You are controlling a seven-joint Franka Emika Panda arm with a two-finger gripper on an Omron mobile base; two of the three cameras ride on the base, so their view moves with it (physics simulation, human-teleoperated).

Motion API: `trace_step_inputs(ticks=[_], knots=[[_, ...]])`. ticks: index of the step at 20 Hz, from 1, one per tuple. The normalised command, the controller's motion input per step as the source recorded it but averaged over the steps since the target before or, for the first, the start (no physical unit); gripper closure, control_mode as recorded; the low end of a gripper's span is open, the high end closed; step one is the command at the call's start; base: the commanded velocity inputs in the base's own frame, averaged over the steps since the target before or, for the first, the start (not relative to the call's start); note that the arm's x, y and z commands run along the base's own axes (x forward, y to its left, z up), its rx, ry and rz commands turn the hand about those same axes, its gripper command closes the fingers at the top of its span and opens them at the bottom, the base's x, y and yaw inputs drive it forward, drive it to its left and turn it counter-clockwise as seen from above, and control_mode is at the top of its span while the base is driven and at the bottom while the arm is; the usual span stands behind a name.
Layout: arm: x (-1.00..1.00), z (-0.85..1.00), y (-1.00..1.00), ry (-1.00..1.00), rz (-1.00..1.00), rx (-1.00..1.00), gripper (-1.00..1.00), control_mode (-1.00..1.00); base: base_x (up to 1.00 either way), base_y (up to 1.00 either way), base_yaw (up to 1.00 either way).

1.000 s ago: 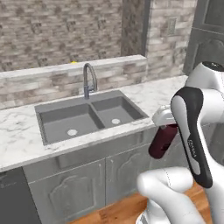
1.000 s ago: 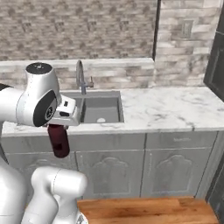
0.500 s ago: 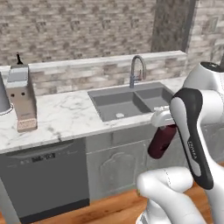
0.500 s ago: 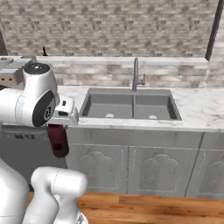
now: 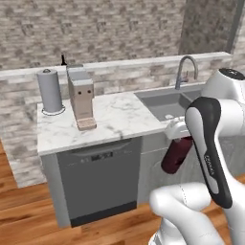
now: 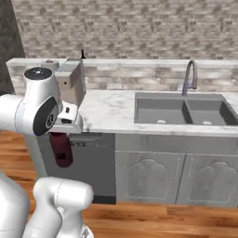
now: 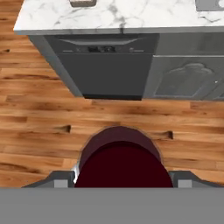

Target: Place the drinks on the dining counter in a tight cluster.

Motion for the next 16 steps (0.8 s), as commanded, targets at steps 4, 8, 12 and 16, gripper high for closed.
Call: trace_step_inputs(ticks=[4,8,12,16], knots=[[0.0,0.0,0.0,0.0,0.0,0.0,1.0,1.0,-0.08,1.0,0.01],[0.0,0.0,0.0,0.0,0.0,0.0,1.0,1.0,0.32,1.0,0.28],[0.0,0.0,0.0,0.0,0.0,0.0,1.0,1.0,0.34,1.0,0.3],[0.0,0.0,0.0,0.0,0.0,0.0,1.0,1.0,0.27,1.0,0.08]])
